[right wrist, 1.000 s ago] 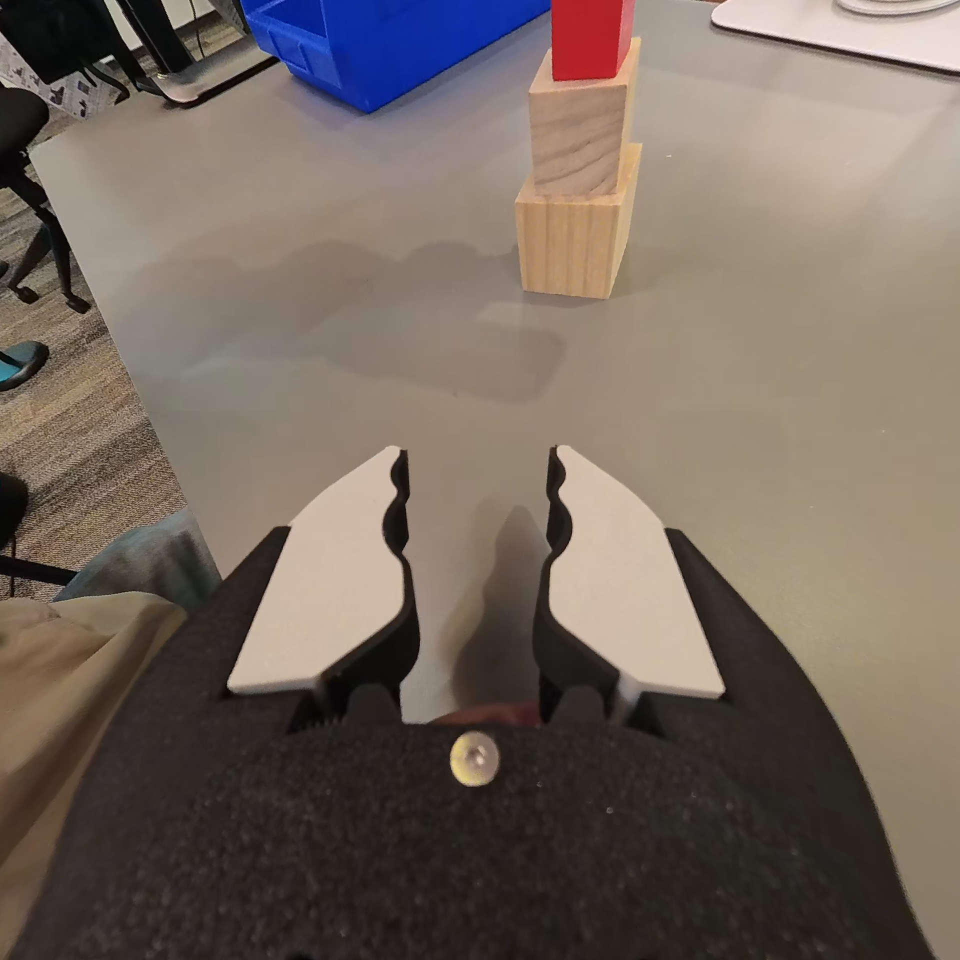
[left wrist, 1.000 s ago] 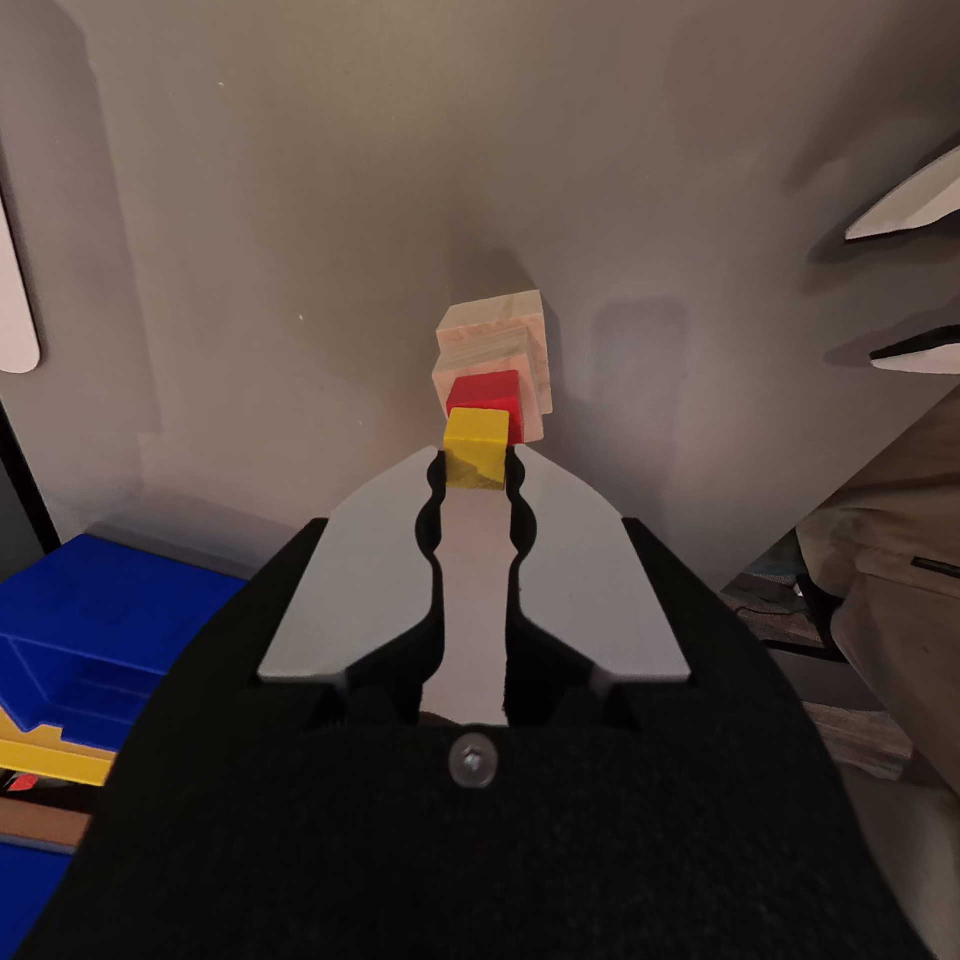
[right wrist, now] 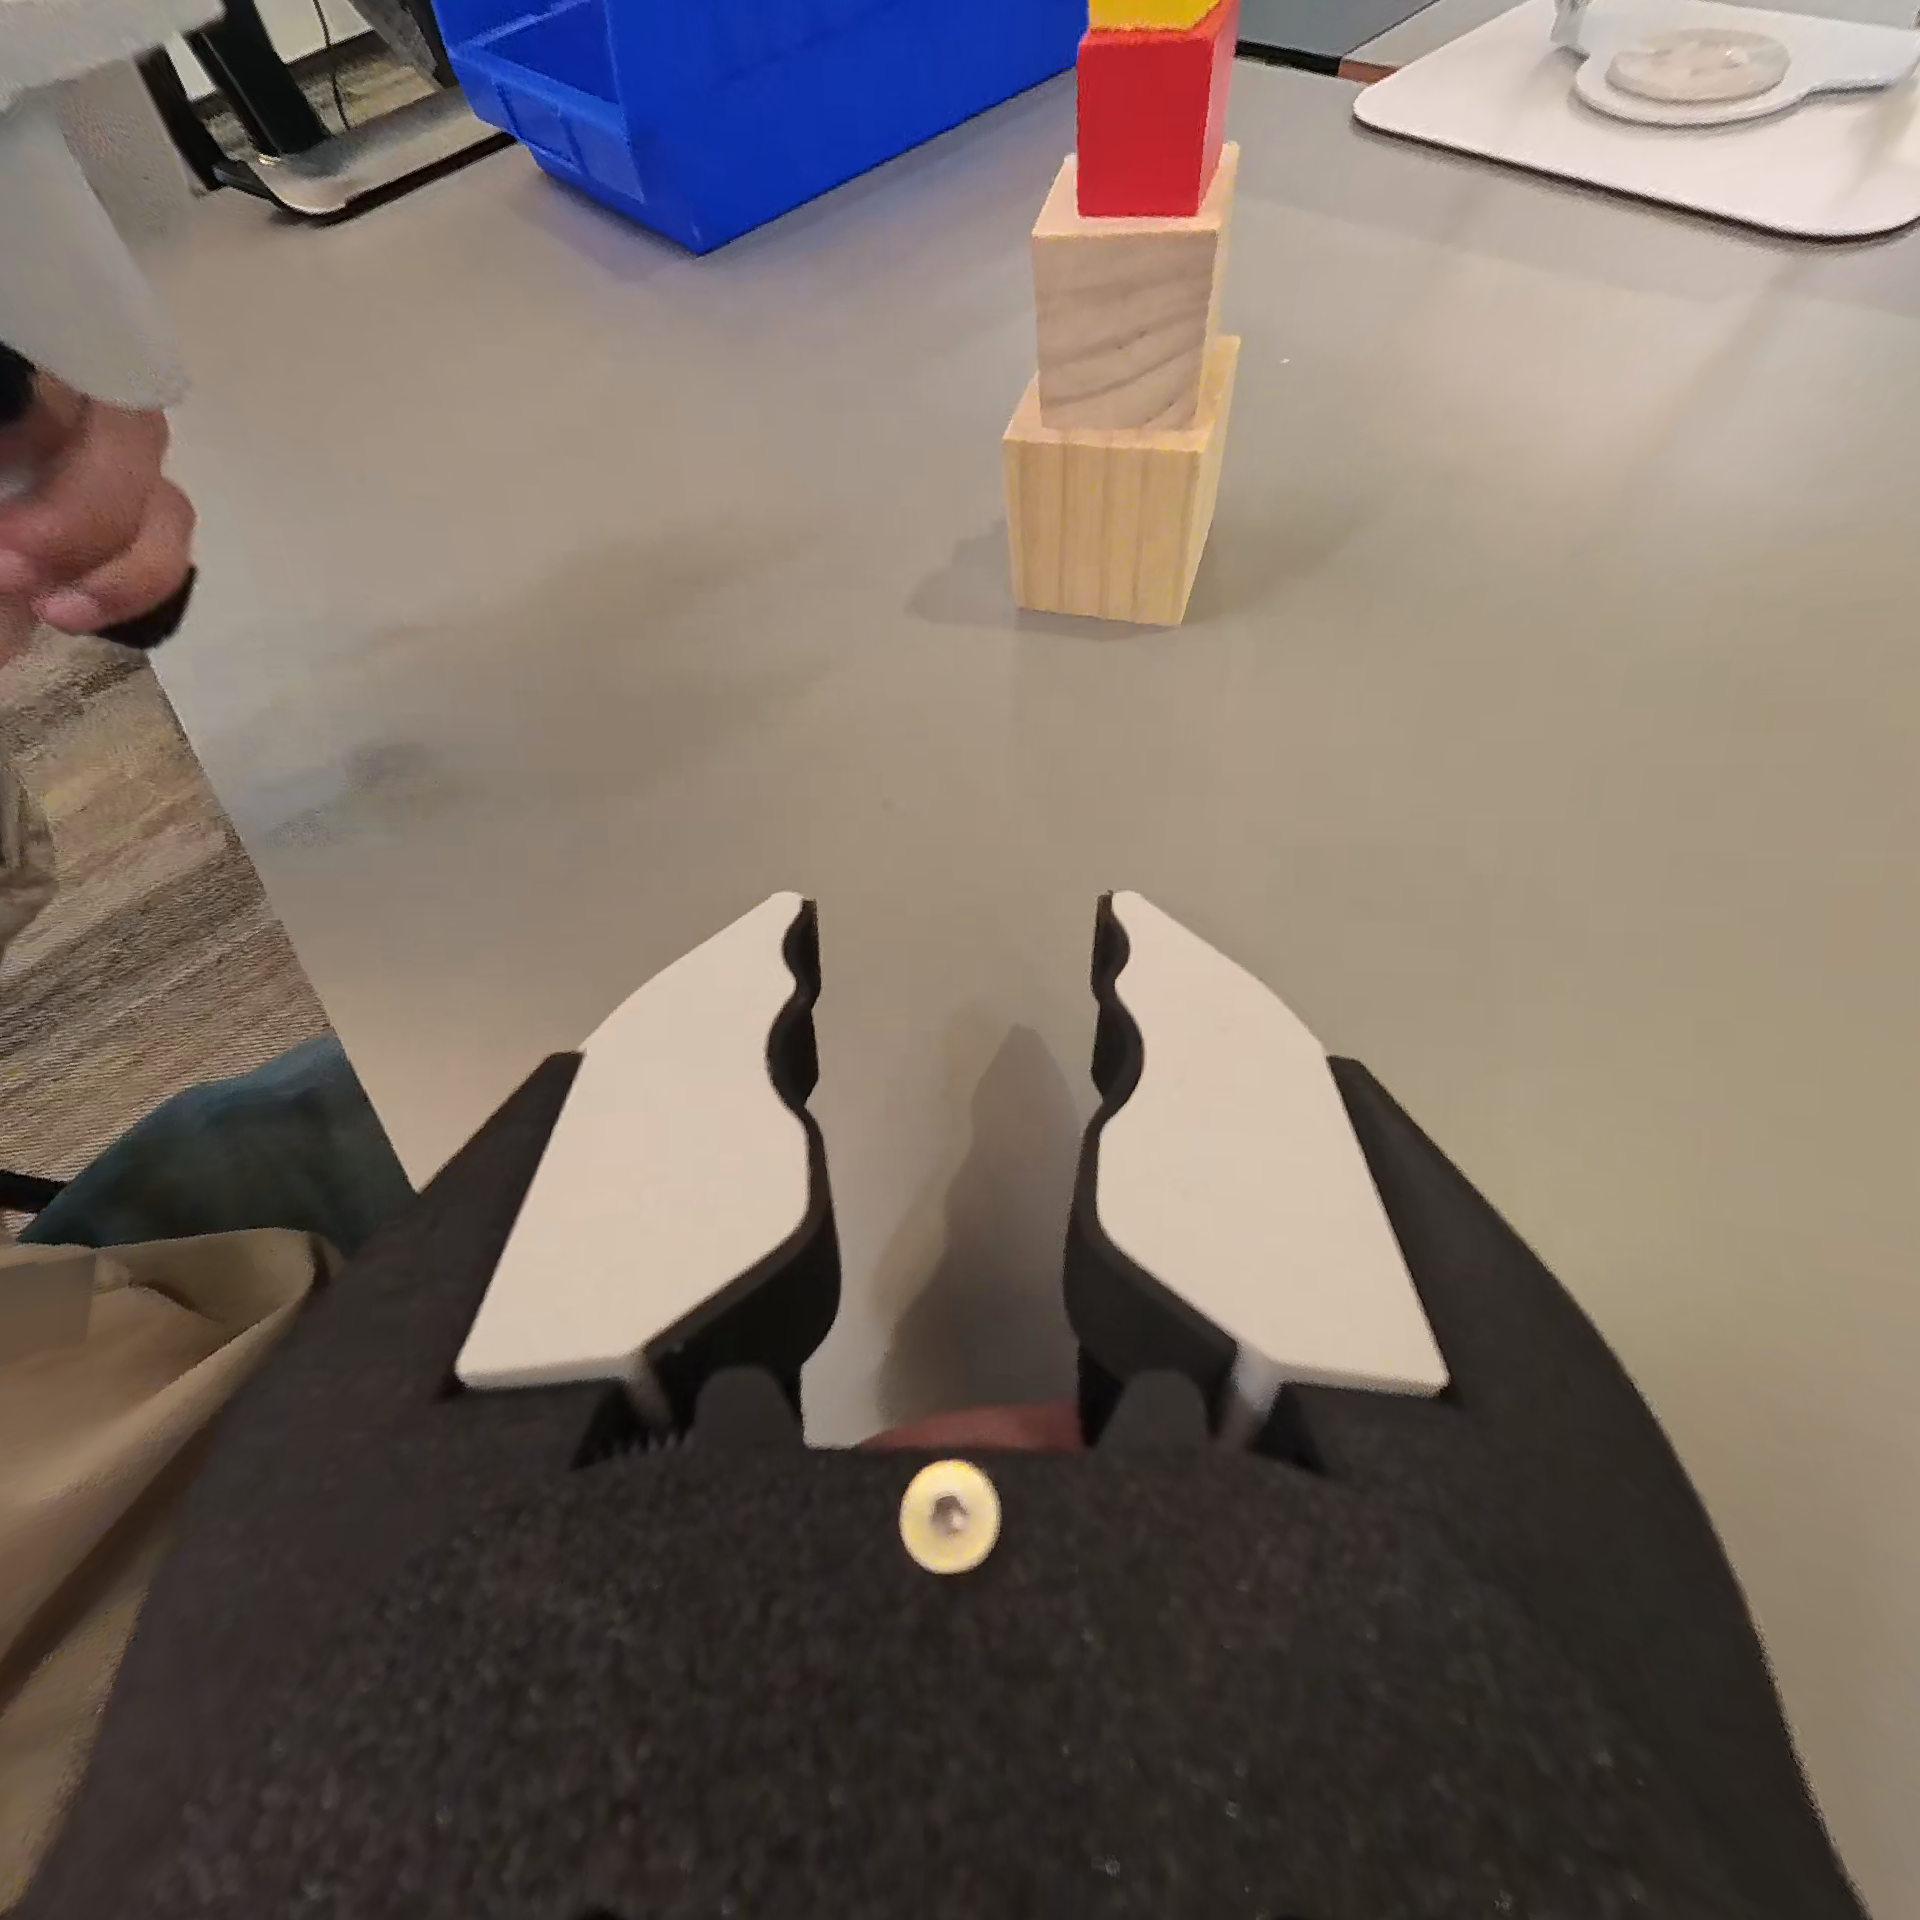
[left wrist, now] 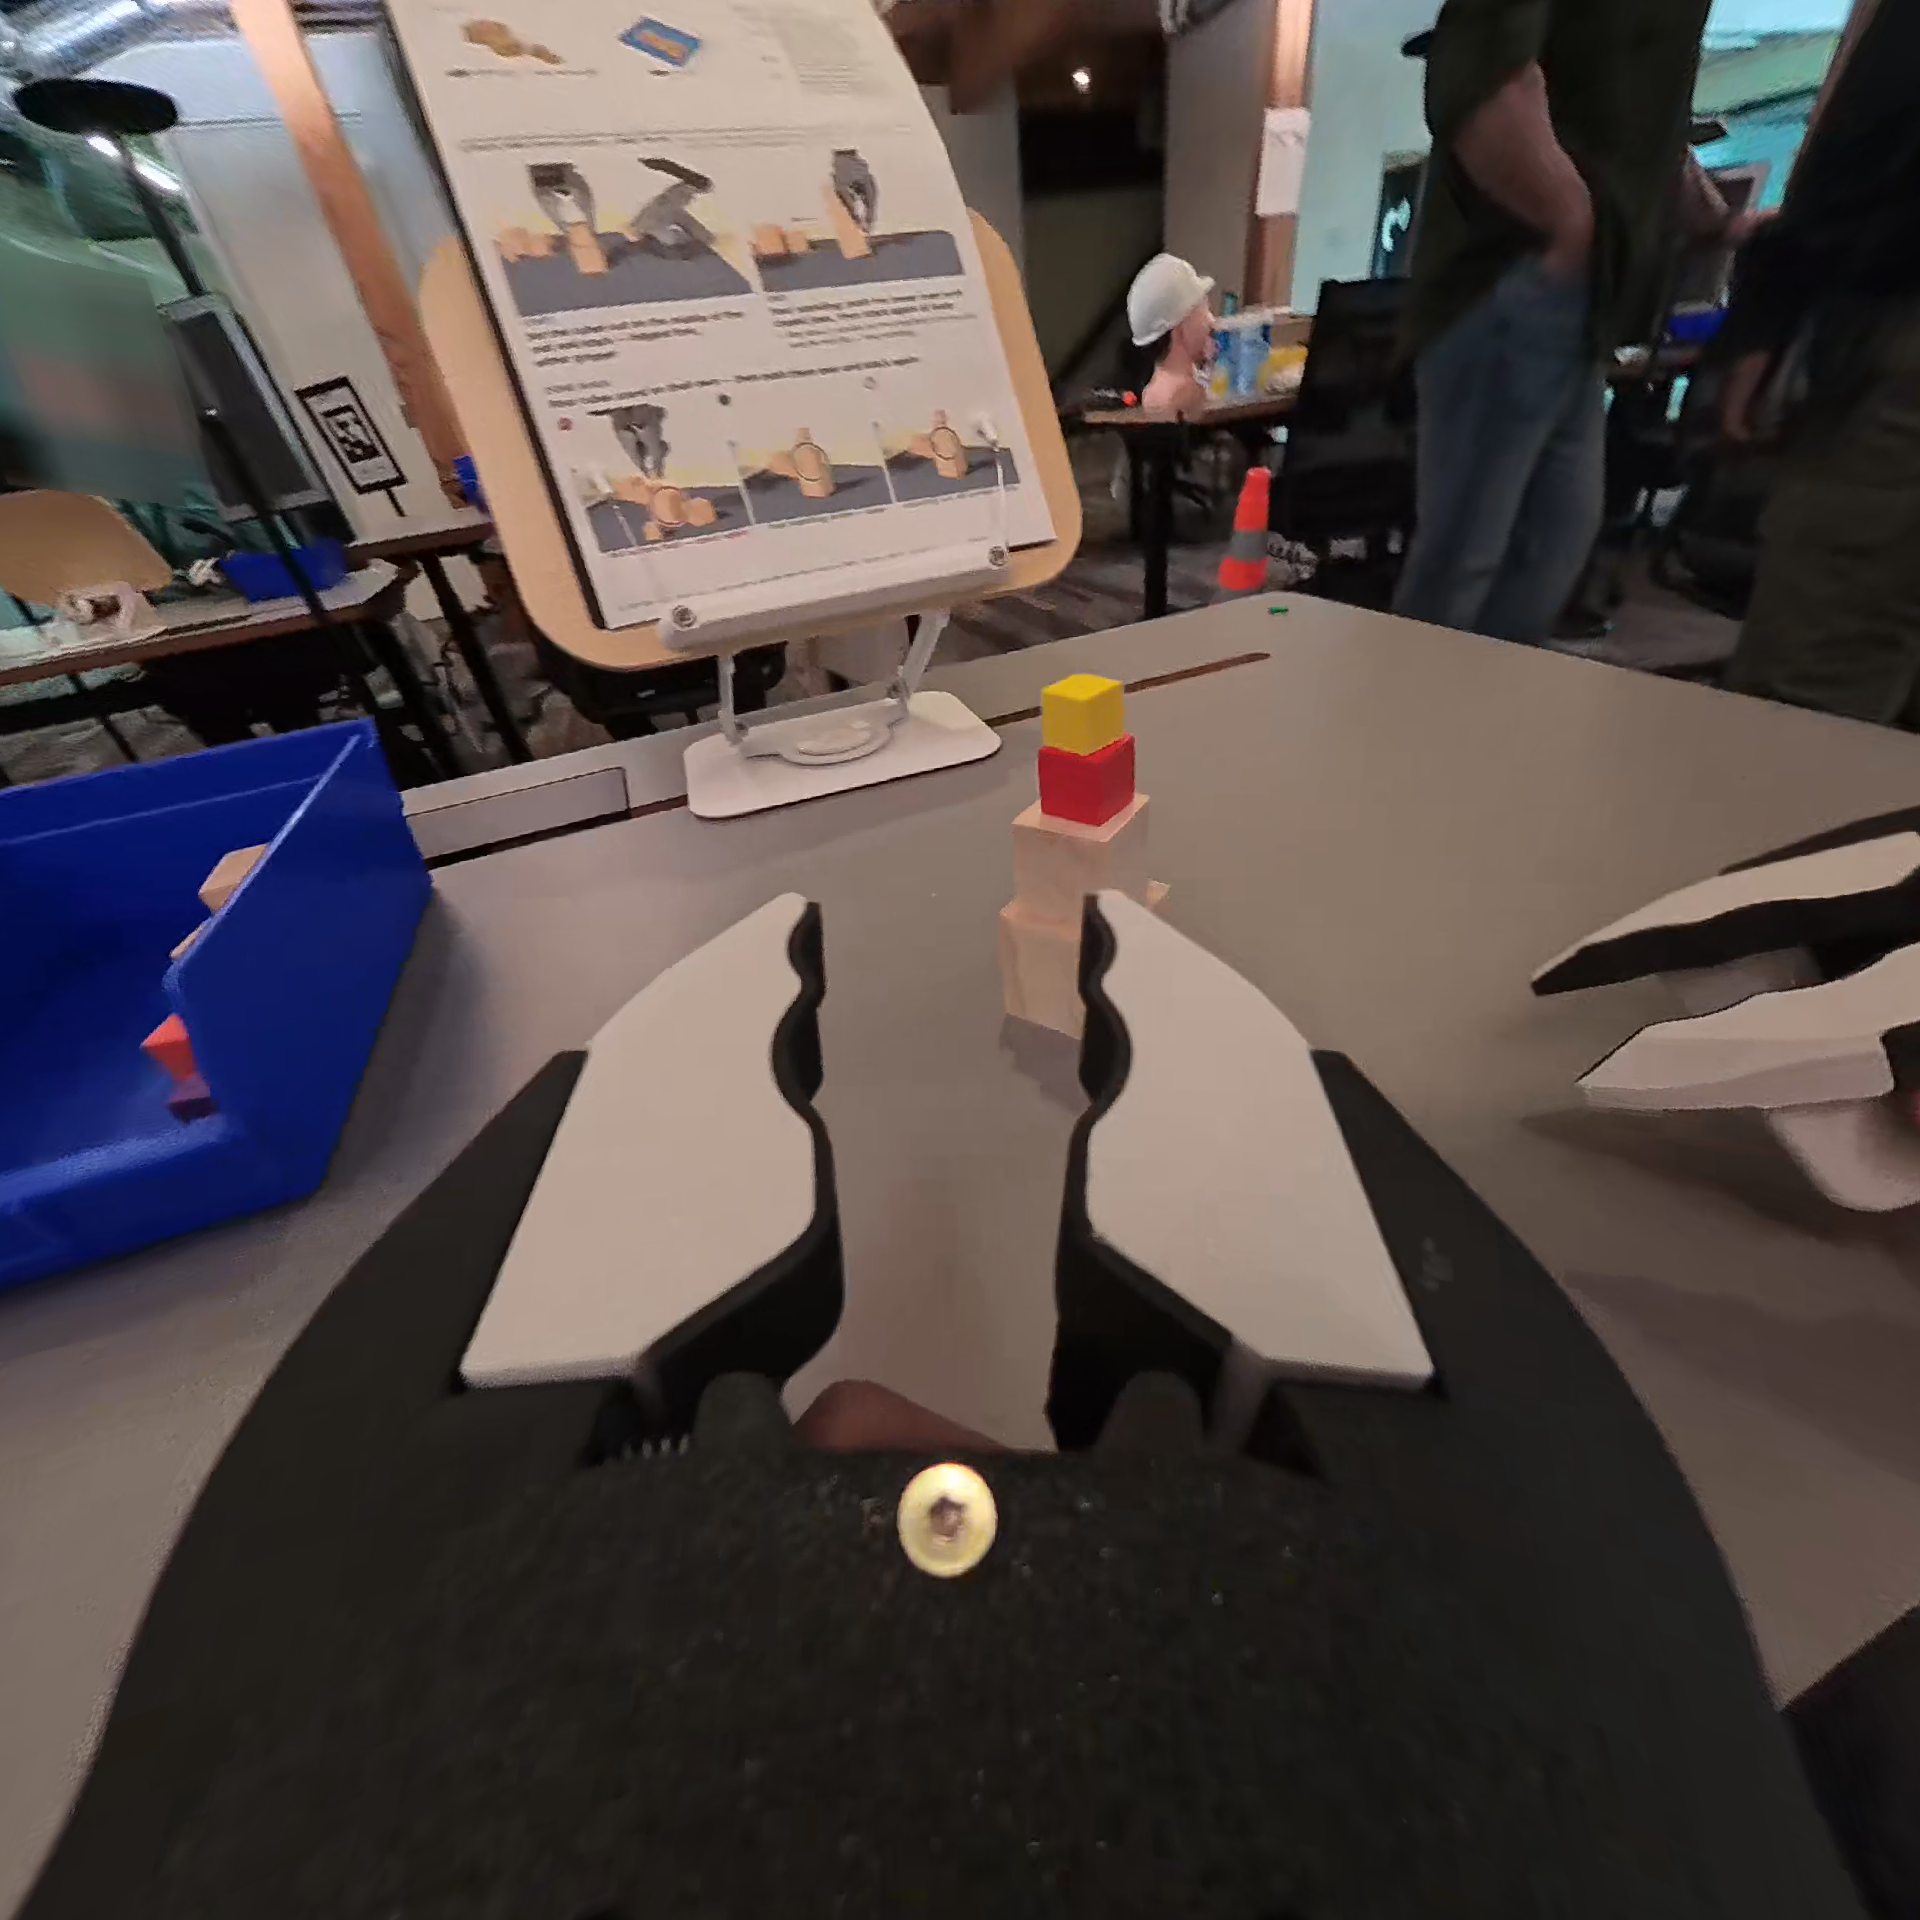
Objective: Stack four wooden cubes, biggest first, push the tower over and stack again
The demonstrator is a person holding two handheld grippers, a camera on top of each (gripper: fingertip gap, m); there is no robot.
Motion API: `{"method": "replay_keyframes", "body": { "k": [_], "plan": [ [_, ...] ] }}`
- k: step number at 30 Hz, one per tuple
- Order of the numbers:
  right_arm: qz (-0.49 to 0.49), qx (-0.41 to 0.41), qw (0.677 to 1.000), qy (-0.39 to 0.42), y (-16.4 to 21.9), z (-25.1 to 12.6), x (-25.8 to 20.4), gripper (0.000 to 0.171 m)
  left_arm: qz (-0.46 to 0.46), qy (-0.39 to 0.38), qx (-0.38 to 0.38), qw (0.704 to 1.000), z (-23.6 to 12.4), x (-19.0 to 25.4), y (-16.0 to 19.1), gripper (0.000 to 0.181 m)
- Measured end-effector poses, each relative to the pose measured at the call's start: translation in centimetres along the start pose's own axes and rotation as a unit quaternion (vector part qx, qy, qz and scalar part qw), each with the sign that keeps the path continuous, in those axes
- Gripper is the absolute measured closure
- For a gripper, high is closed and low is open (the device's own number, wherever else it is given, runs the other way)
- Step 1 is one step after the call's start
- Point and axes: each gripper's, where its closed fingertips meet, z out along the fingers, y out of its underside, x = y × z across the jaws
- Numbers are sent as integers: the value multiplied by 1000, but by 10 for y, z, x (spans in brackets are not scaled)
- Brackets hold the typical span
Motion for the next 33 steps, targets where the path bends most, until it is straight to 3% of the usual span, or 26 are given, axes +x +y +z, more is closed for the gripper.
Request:
{"method": "replay_keyframes", "body": {
  "k": [6,9,14,20,33],
  "plan": [
    [-16,11,1000,12,-4,-1,-1,129,-86,-11,-4,996,-7,-13,32,155],
    [-26,13,999,13,-6,0,-4,136,-101,-9,-5,995,-10,-15,41,181],
    [-47,12,999,16,-6,2,-12,149,-83,15,9,996,-14,-10,38,181],
    [-54,12,998,34,-5,1,-10,171,-119,20,-13,993,-9,-15,45,173],
    [-76,6,997,25,-7,0,-19,171,-99,8,-27,995,-7,-12,46,115]
  ]
}}
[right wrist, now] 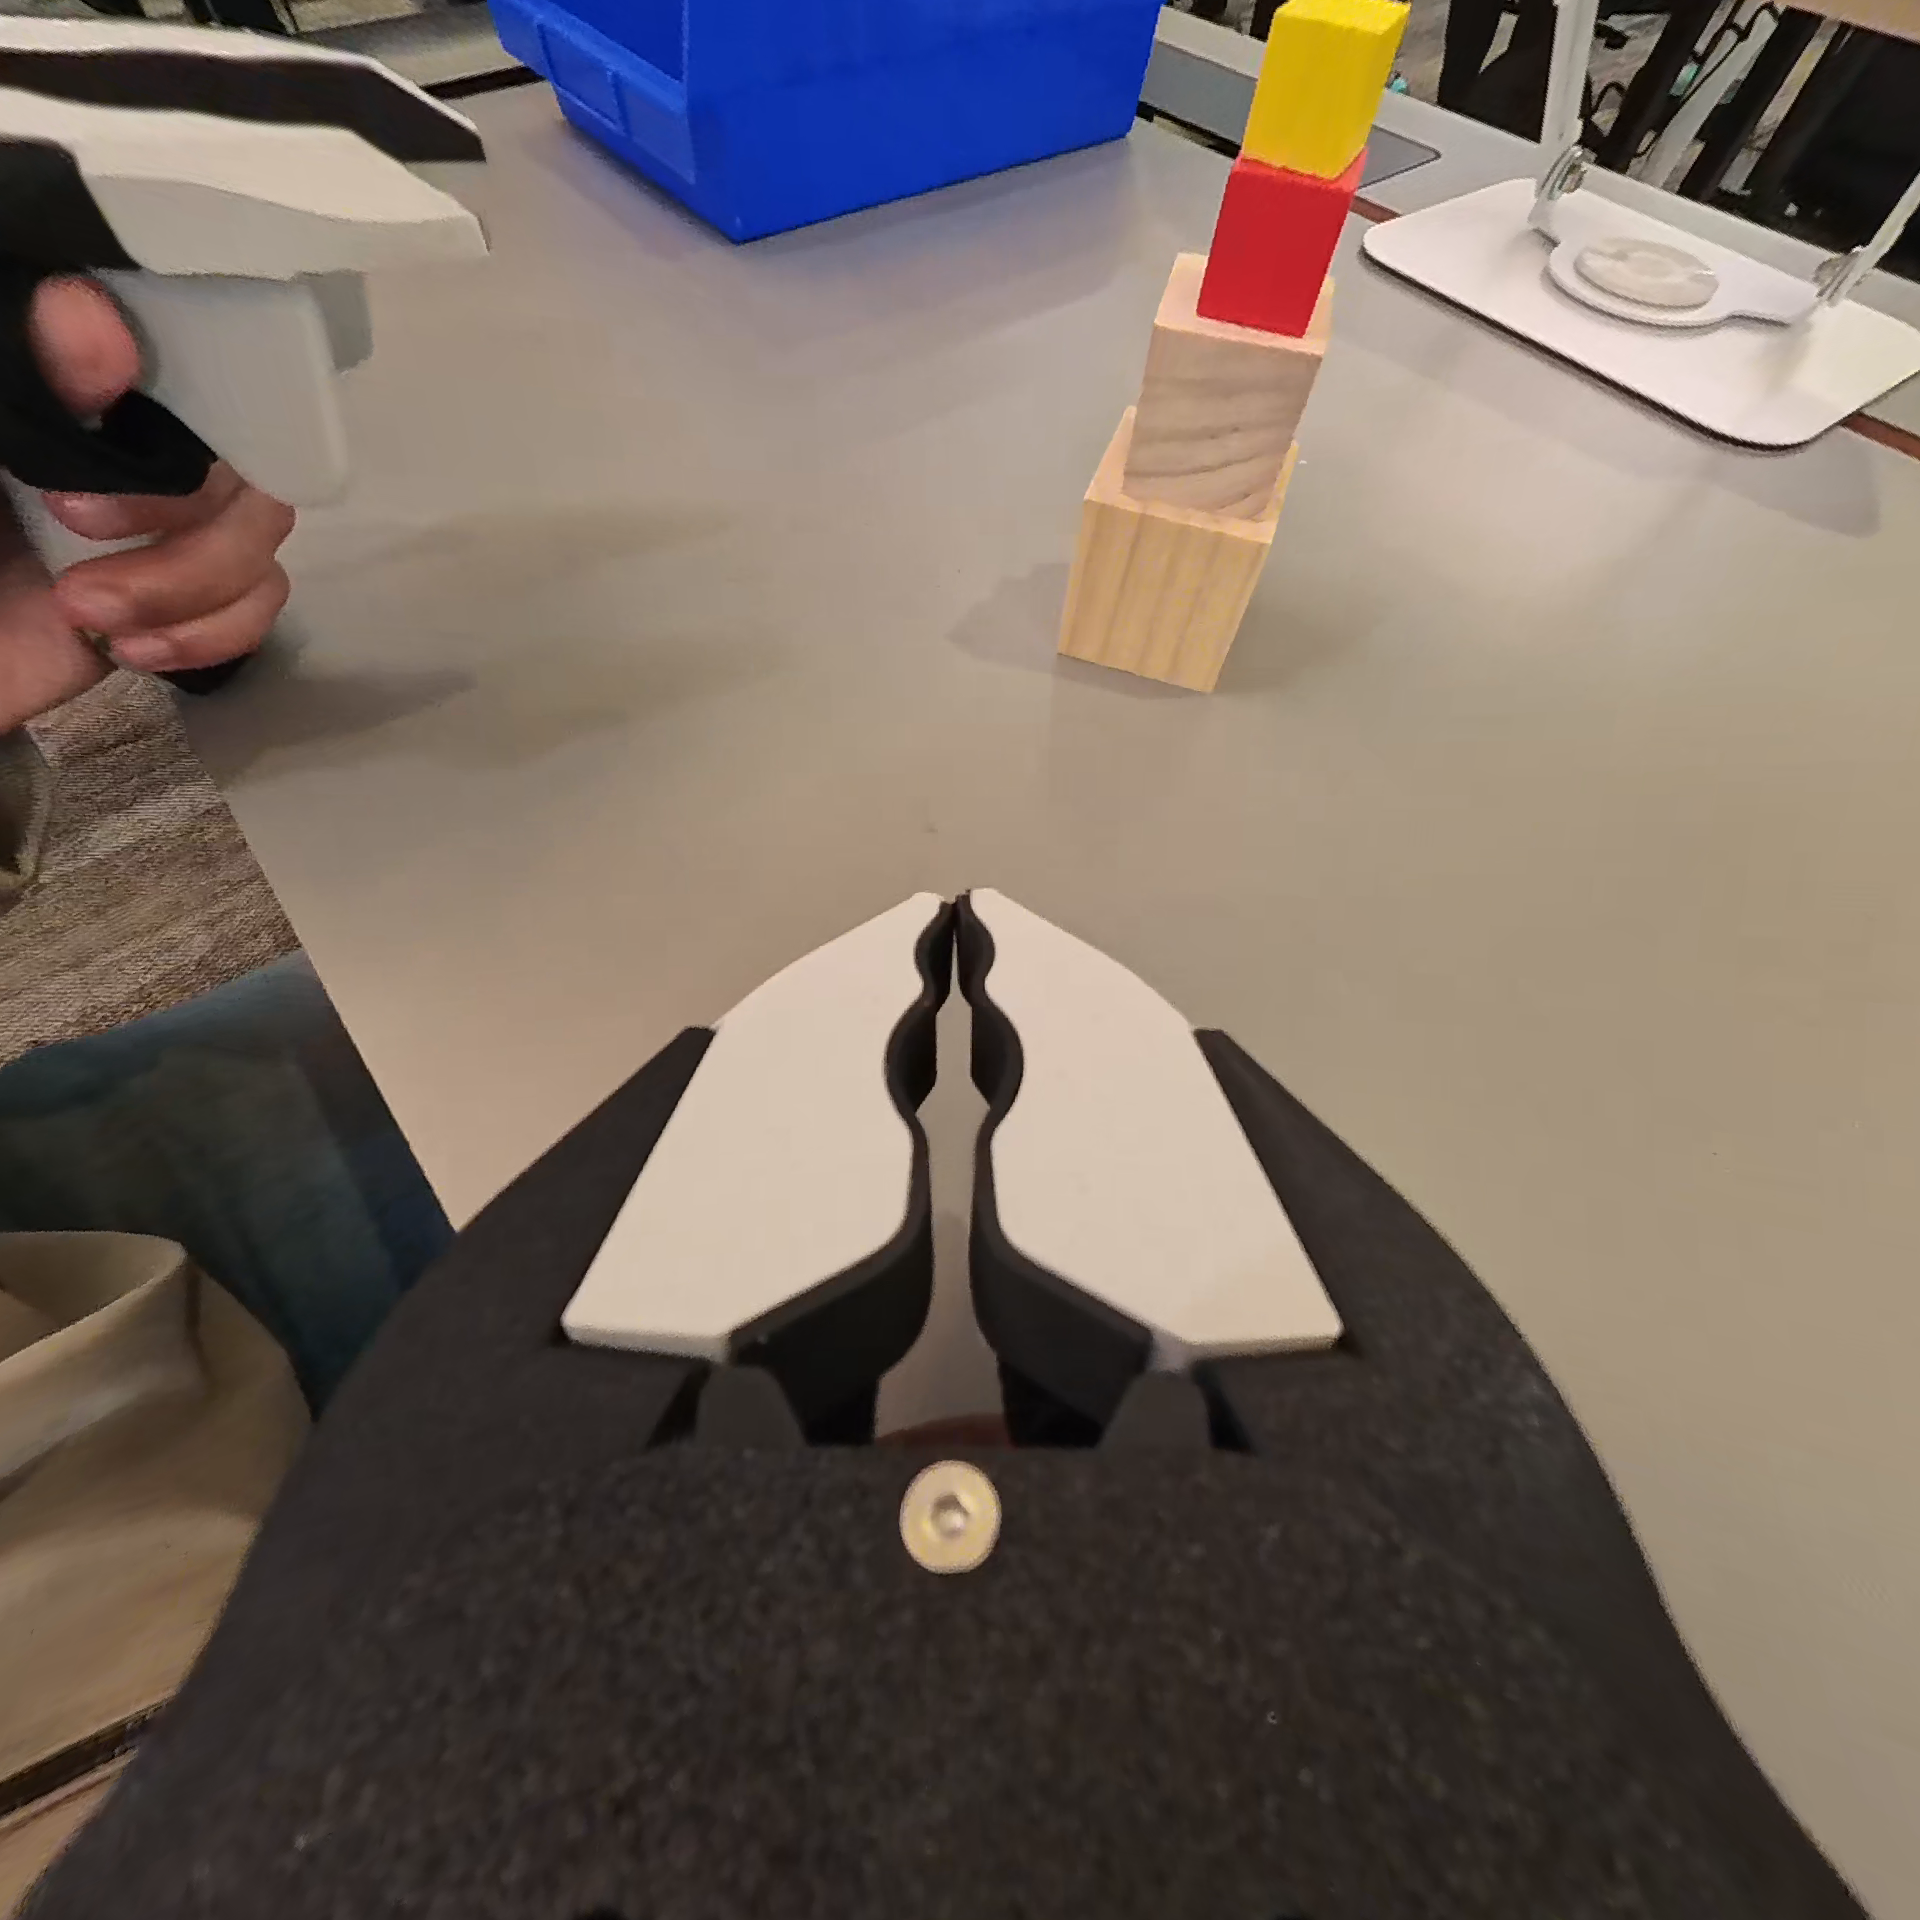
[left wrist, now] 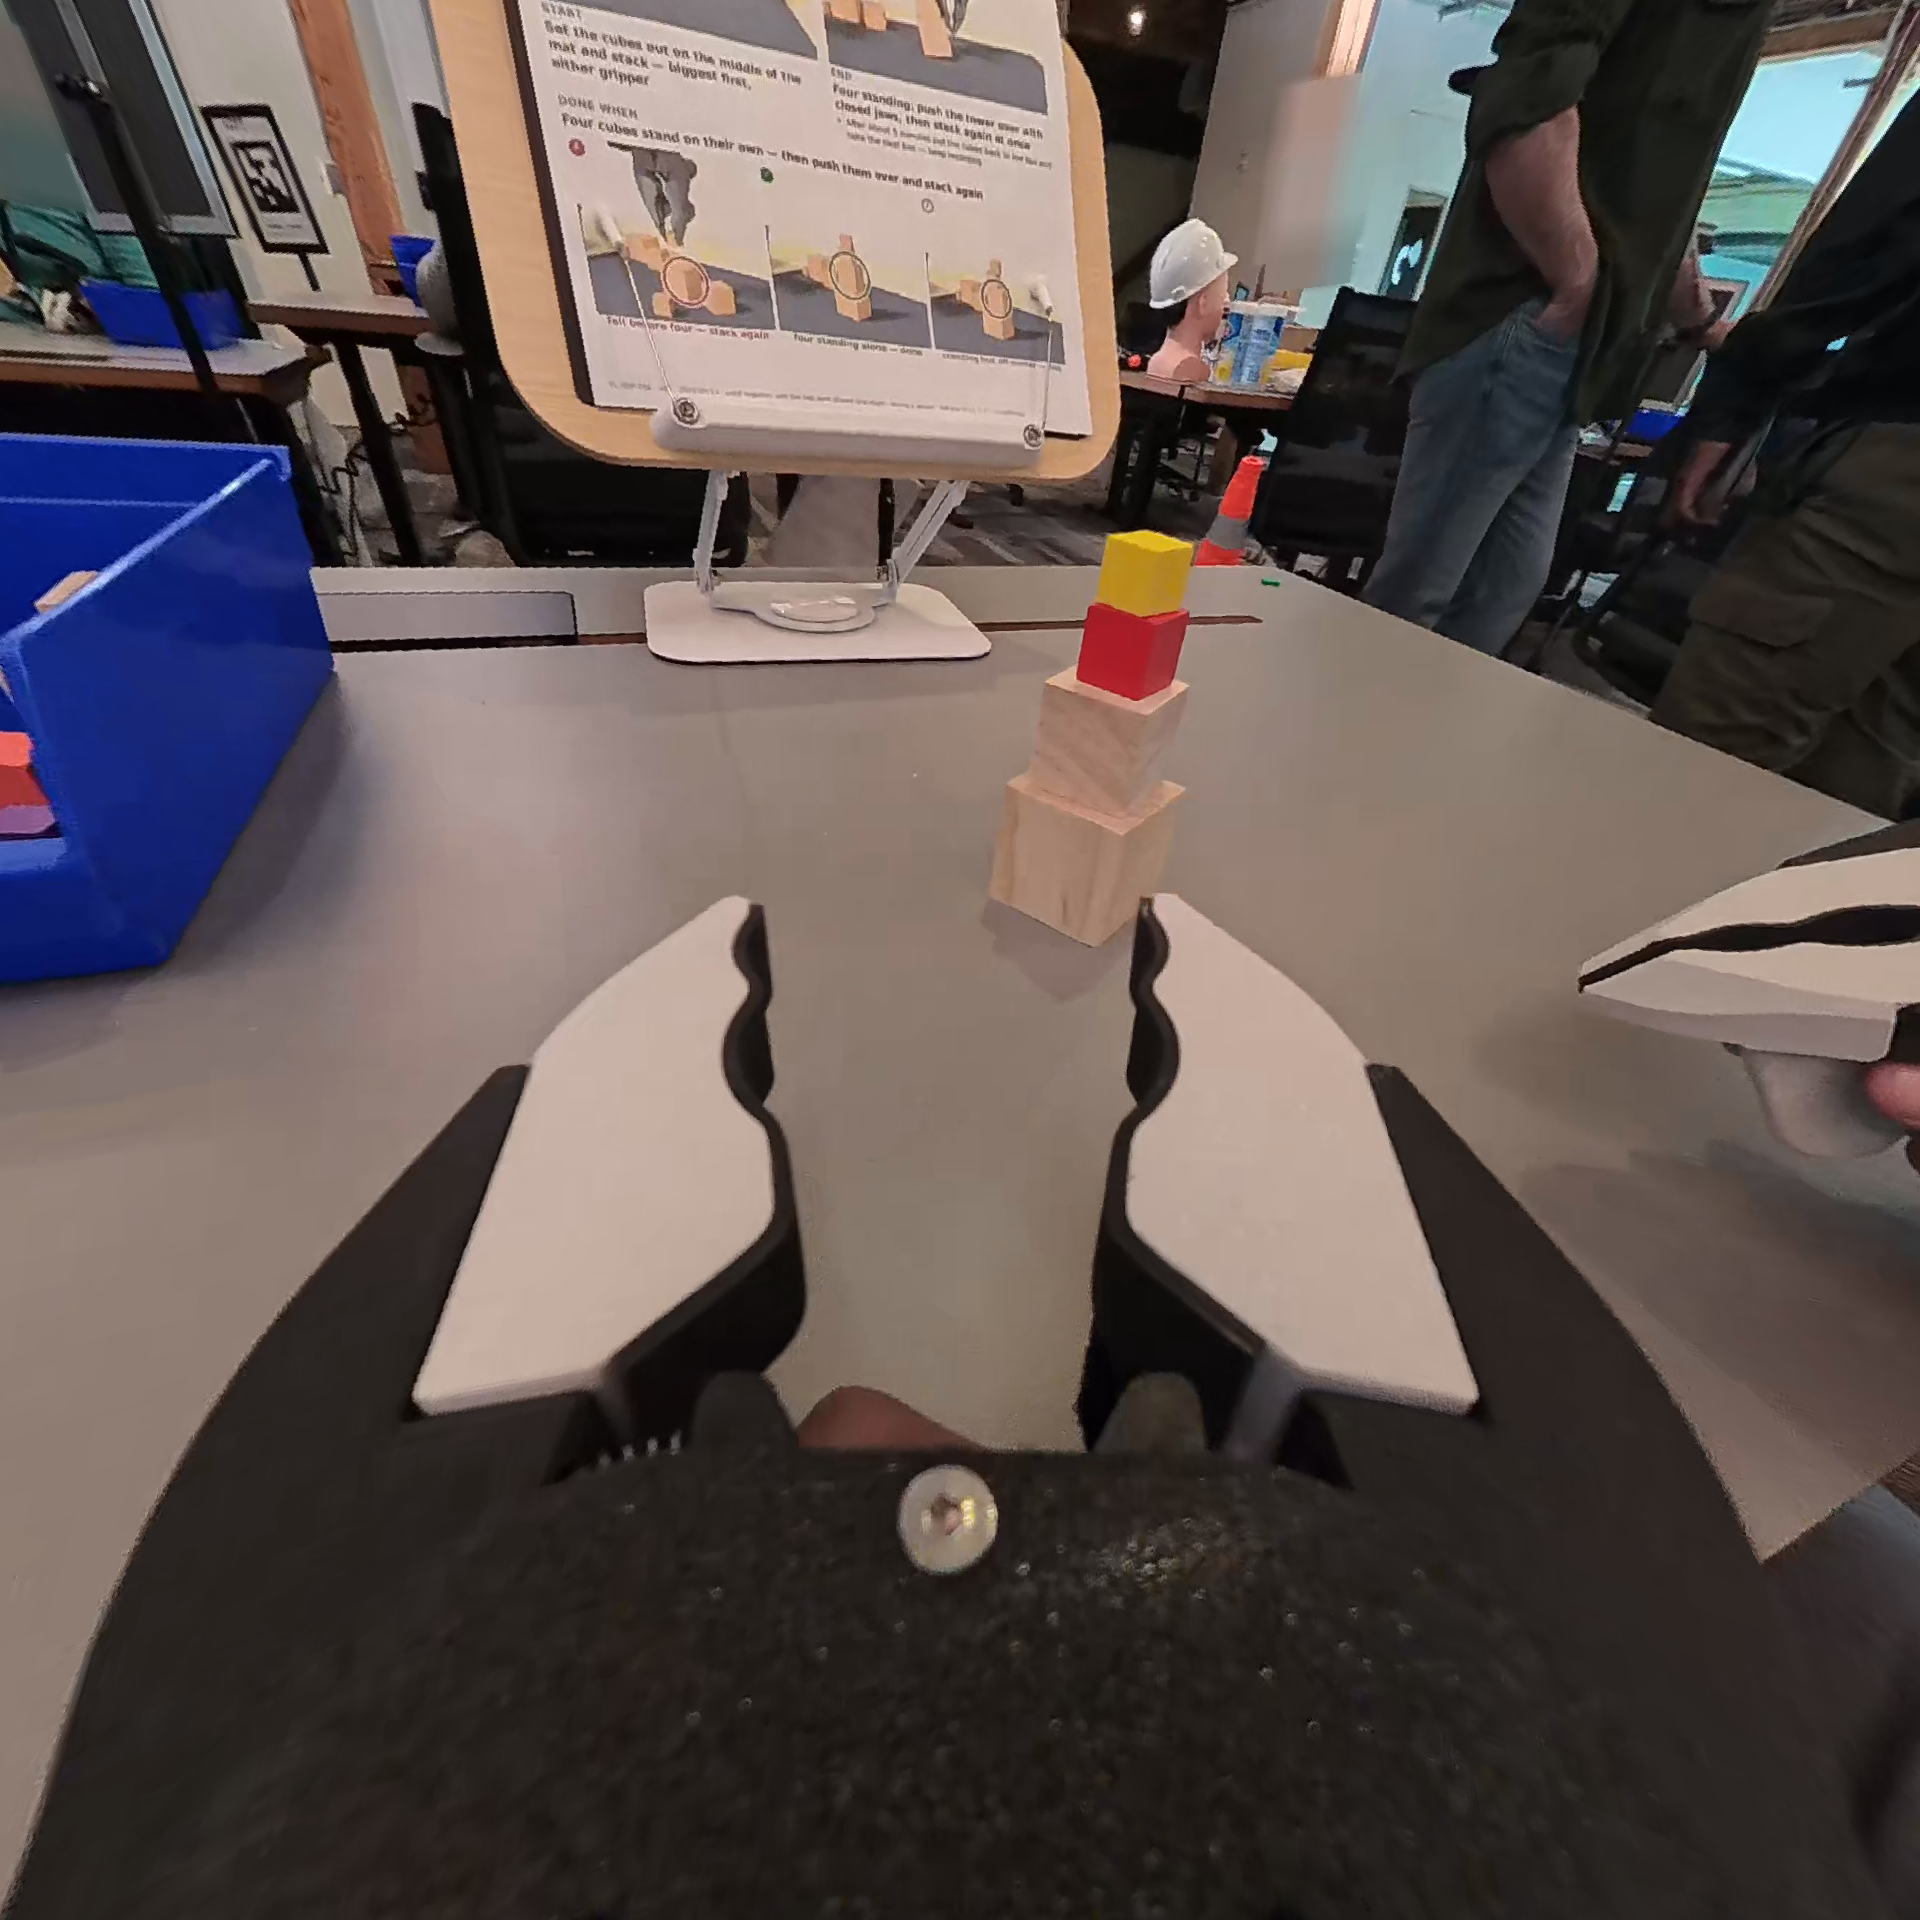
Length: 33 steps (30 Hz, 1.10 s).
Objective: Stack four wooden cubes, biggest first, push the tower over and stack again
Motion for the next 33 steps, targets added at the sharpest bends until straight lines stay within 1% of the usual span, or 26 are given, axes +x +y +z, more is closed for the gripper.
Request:
{"method": "replay_keyframes", "body": {
  "k": [4,7,10,13,15,16,17,18,19,20,21,22,24,25,28,31,32,33],
  "plan": [
    [-31,-13,999,-21,-7,9,-1,171,2,-3,1,1000,-7,-1,-2,104],
    [-90,-60,992,-72,-11,26,-5,171,10,5,-2,1000,-19,-1,-3,102],
    [-164,-117,969,-142,-7,41,-29,171,6,10,19,1000,-38,-2,-11,106],
    [-243,-165,937,-190,9,55,-57,171,-2,16,36,999,-51,-1,-18,111],
    [-293,-198,913,-205,18,67,-58,171,11,16,35,999,-53,0,-19,111],
    [-314,-202,908,-191,15,79,-46,171,18,17,33,999,-52,1,-18,111],
    [-322,-198,912,-159,3,97,-26,171,21,18,30,999,-51,1,-17,111],
    [-311,-191,926,-101,-14,120,9,171,19,22,27,999,-49,3,-16,111],
    [-276,-200,939,-46,-26,140,50,171,15,29,22,999,-47,5,-14,112],
    [-216,-218,950,-50,-29,151,74,171,12,35,16,999,-45,8,-11,111],
    [-162,-212,960,-89,-36,151,75,171,8,40,7,999,-43,10,-8,111],
    [-158,-184,963,-120,-44,141,64,171,3,45,0,999,-43,13,-6,111],
    [-243,-163,951,-98,-41,113,50,171,8,52,-2,999,-45,15,-3,111],
    [-253,-163,949,-92,-34,100,42,171,18,48,0,999,-45,13,-2,111],
    [-212,-153,961,-93,-18,65,21,171,28,40,-3,999,-38,6,3,111],
    [-186,-153,969,-50,-5,42,18,171,34,22,-5,999,-26,-6,4,110],
    [-175,-142,974,-28,-4,37,20,171,28,18,-20,999,-22,-9,7,110],
    [-163,-126,978,-11,-5,32,20,167,22,17,-33,999,-18,-10,10,109]
  ]
}}
